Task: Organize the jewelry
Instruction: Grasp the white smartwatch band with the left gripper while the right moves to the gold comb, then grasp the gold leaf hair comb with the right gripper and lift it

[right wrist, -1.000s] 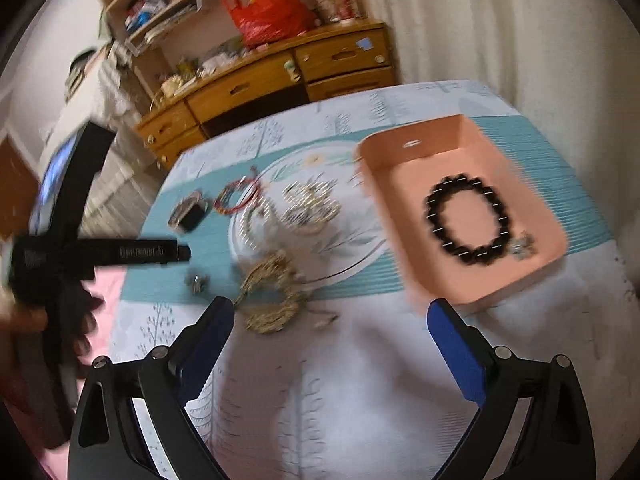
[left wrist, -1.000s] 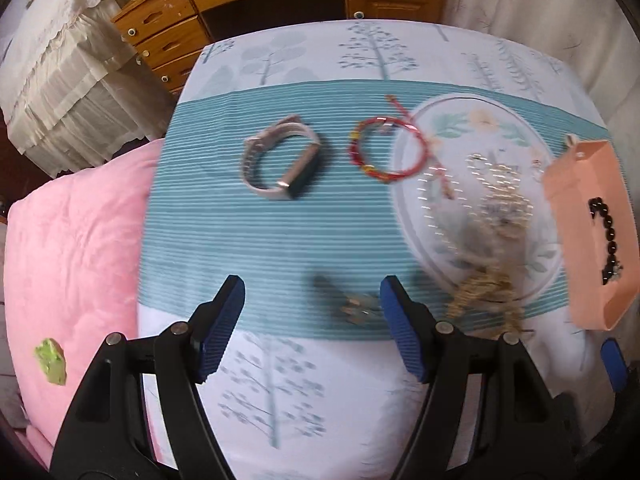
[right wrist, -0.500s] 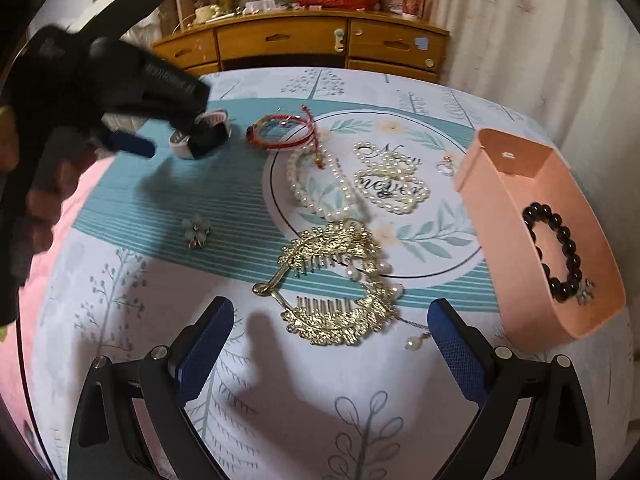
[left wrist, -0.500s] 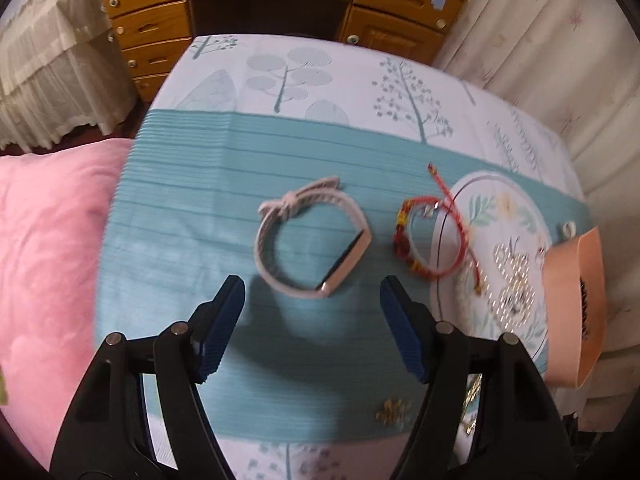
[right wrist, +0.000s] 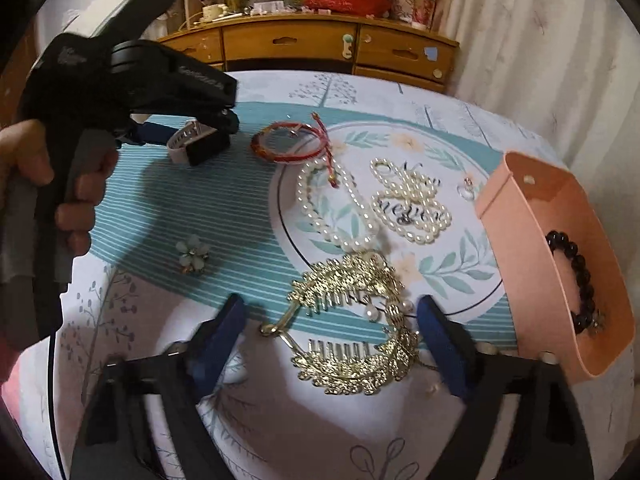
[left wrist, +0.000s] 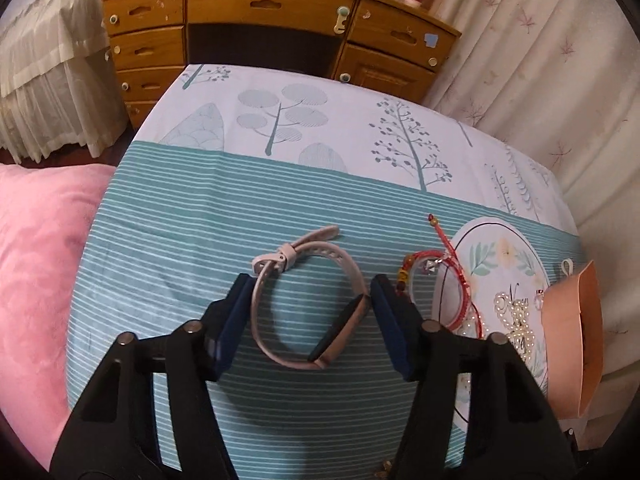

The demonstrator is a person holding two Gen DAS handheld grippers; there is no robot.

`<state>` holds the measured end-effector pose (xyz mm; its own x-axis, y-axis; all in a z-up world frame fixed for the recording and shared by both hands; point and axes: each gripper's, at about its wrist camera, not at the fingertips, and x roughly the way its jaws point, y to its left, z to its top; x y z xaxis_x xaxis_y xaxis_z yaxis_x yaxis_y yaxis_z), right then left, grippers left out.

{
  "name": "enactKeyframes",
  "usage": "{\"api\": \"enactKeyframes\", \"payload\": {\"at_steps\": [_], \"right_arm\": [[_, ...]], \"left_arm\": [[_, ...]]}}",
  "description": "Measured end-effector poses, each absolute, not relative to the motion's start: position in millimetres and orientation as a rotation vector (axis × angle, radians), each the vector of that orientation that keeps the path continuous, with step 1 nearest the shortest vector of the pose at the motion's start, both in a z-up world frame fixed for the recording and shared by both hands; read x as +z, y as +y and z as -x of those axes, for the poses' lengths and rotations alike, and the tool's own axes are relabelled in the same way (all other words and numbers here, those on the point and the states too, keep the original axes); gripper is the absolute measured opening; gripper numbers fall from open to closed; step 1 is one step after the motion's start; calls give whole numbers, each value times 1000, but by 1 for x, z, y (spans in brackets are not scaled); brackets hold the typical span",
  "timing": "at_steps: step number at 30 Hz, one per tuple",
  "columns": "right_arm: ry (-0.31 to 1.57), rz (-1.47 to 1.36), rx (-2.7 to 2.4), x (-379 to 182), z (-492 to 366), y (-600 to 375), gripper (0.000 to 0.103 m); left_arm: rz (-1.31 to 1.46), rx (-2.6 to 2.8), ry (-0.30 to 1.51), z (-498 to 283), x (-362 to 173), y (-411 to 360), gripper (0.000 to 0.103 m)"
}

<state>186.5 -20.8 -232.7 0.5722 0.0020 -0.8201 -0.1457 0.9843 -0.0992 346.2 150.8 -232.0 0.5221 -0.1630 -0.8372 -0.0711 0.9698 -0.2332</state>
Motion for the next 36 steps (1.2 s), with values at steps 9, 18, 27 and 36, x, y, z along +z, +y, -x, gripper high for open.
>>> {"api": "enactKeyframes", "payload": {"at_steps": [9,18,27,36], "right_arm": [[971,144,174,-233,-183,-36,77],[1007,43,232,-227,-180,-51,76],[1038,-181,265,-215,-174,-87,77],[1056,-301,331,-203,-171,-115,17]], "left_arm": [[294,-94,969,-339,-231,148,25],[342,-64,924,-320,-220,152,22],[383,-71,898,-300,-190,145,22],[372,-52,829,-289,-152,118,22]]}}
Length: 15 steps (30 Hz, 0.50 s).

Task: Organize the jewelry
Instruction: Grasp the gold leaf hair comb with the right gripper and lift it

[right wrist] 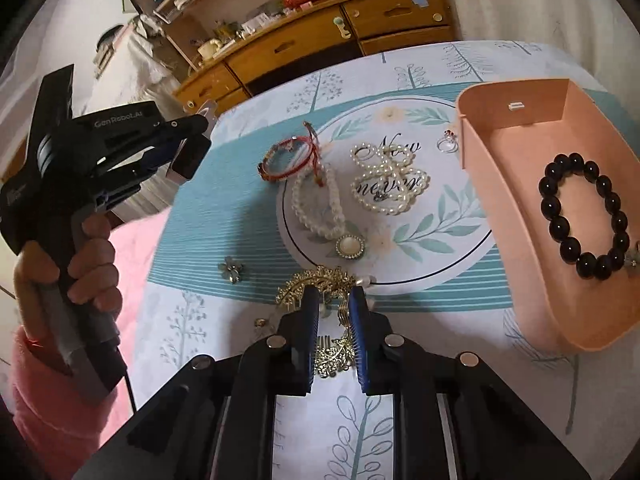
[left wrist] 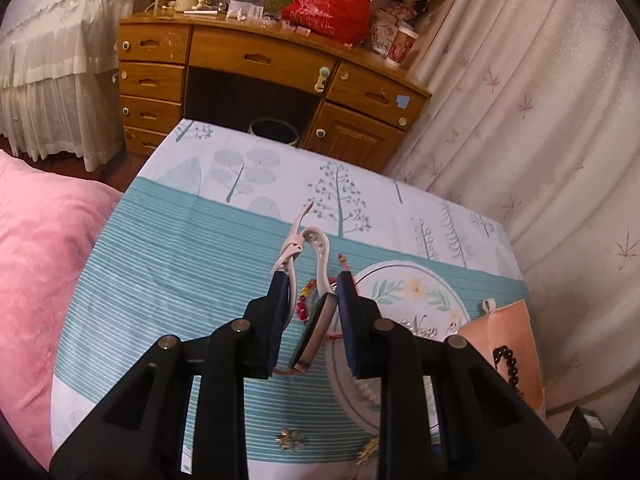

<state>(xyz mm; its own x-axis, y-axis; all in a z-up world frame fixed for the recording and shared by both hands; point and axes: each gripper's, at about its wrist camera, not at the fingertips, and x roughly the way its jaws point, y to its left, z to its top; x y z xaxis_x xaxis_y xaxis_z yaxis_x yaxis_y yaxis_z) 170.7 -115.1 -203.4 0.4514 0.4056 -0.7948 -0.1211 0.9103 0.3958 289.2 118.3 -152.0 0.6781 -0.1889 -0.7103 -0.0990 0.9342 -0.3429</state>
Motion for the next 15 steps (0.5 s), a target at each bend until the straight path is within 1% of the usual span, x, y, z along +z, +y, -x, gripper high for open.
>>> {"api": "enactKeyframes", "payload": {"at_steps": [6,11,15], "right_arm": [[1082,-280,348,-200,-172,-122,17],[1165,-226,337,-218,-181,-112,17],[1144,-147,357,-219,-182,-106,14]], "left_arm": [[365,-35,819,-286,-138,103,22],[364,-12,822,-281,-134,95,22],[373,10,828,-280,-133,95,22]]}}
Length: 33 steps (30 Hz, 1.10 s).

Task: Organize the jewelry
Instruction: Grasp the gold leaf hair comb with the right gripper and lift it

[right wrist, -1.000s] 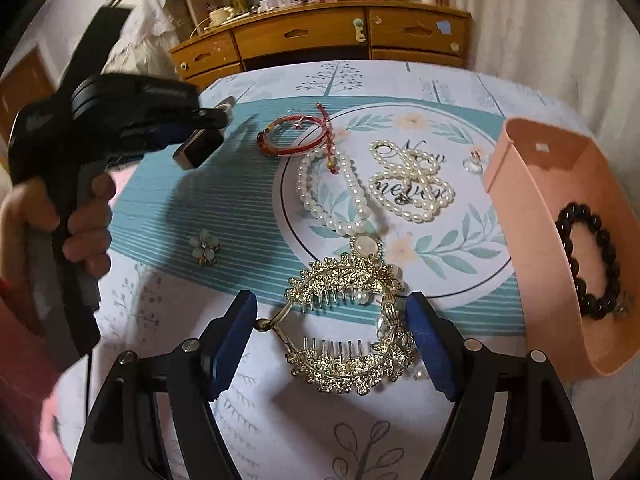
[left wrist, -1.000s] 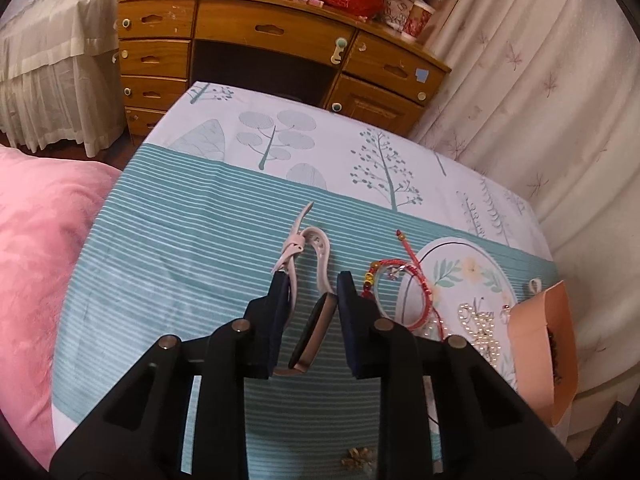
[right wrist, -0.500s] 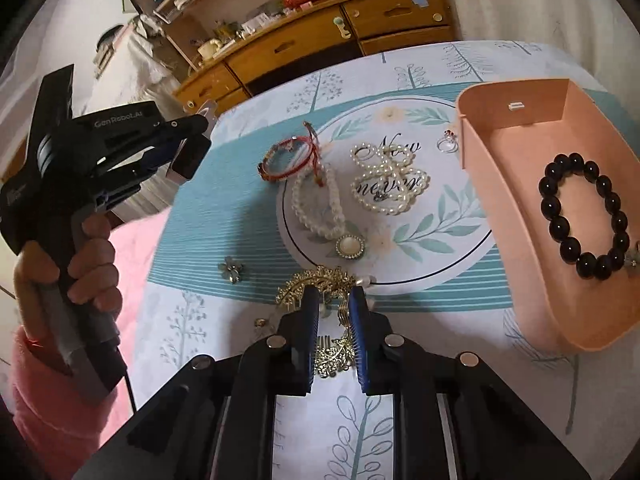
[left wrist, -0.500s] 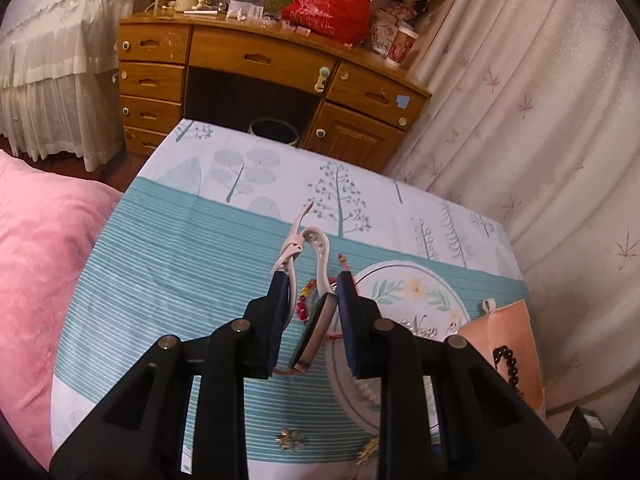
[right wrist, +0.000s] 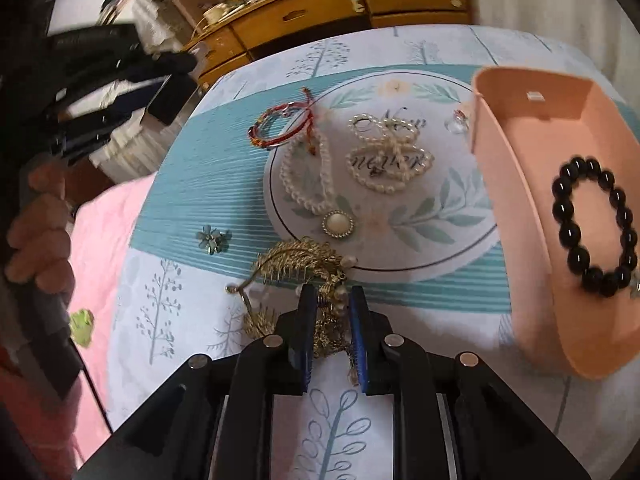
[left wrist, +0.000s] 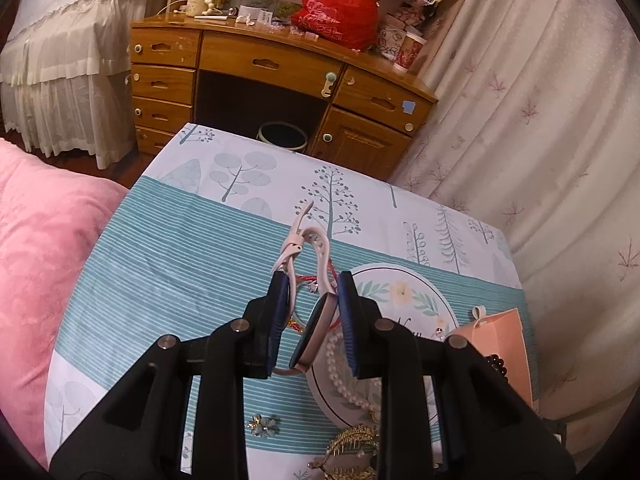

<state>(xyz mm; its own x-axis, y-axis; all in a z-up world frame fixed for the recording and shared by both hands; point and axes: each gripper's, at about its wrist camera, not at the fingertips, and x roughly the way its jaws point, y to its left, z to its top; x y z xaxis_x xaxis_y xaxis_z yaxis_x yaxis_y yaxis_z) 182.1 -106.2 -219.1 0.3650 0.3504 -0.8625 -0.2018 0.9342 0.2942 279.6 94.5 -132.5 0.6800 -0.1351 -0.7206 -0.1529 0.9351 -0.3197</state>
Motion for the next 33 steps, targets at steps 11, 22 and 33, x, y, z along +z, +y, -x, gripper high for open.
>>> {"api": "enactKeyframes", "payload": {"at_steps": [11,22,33], "right_arm": [[1149,-201,453,-213,-191,-124,0],[1228,-255,471,-216,-199,-140,31],[1224,-101,311,-217,-195,-104,16]], "left_arm": [[384,46,804,-273,-120,74,22],[376,38,803,-270,-105,48,23],[352,-25,858,-273,-113,73,23]]}}
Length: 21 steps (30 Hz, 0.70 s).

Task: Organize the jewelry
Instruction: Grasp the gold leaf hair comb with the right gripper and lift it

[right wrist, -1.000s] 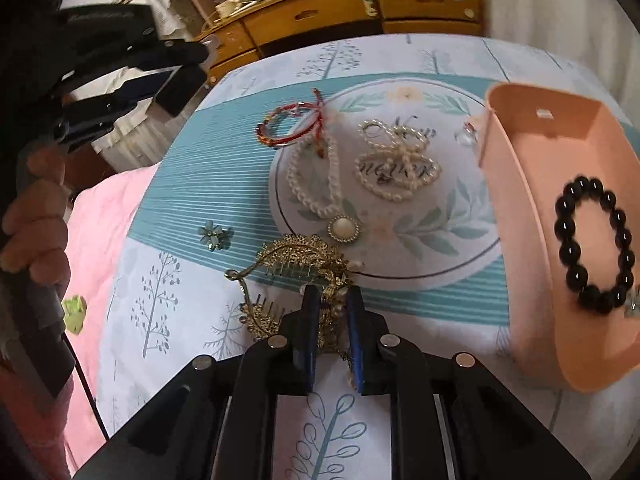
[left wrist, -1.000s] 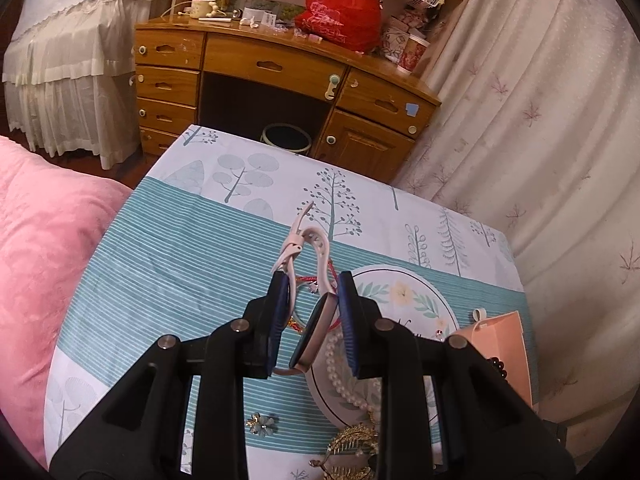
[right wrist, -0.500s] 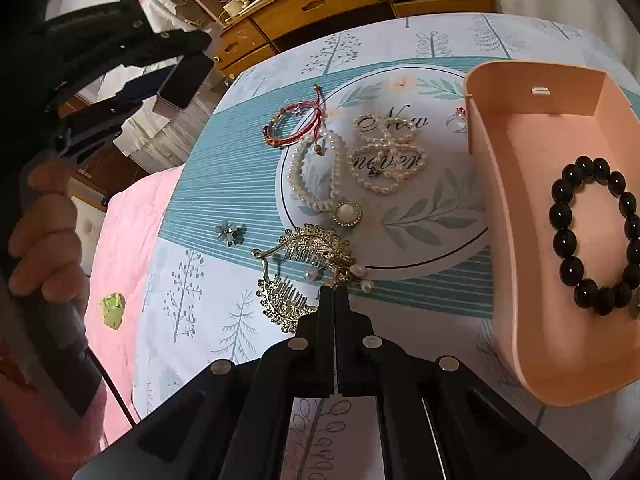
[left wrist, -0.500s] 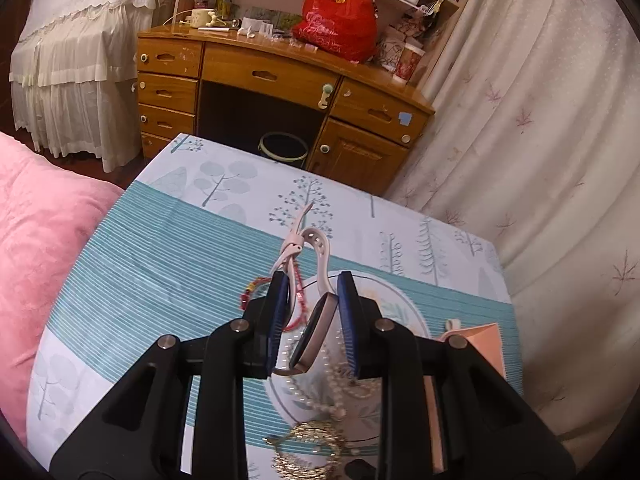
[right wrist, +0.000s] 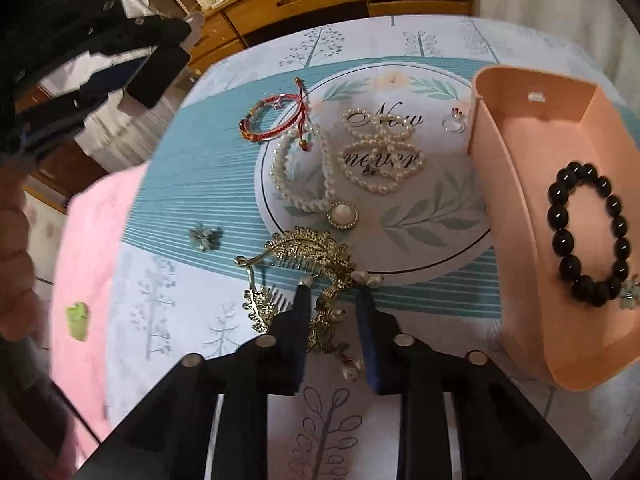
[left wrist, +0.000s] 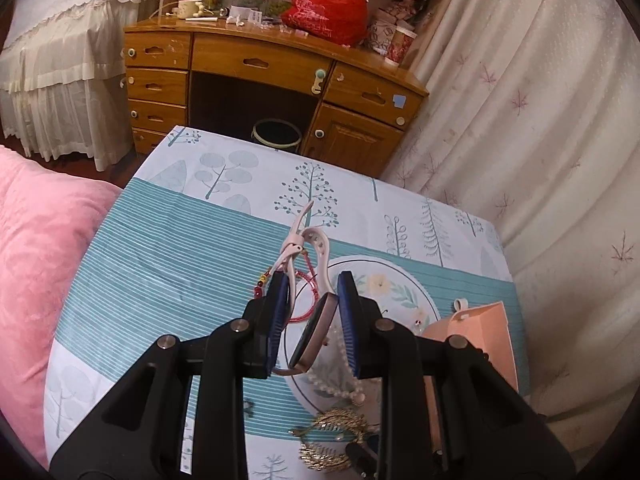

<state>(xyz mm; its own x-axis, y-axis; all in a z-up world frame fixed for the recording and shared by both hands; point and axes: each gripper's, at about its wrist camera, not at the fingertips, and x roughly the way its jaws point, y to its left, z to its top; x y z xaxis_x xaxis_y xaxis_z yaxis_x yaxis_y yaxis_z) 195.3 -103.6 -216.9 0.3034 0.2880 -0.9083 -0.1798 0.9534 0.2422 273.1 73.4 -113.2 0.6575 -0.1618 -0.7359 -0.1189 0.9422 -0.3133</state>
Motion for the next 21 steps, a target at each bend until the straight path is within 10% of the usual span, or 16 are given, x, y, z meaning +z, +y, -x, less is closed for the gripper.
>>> {"api": "enactKeyframes", "payload": {"at_steps": [21], "right_arm": [[1322,-386,267,-178,-204,-145,0]], "left_arm": [[336,-184,879,-282,-94,58,23]]}}
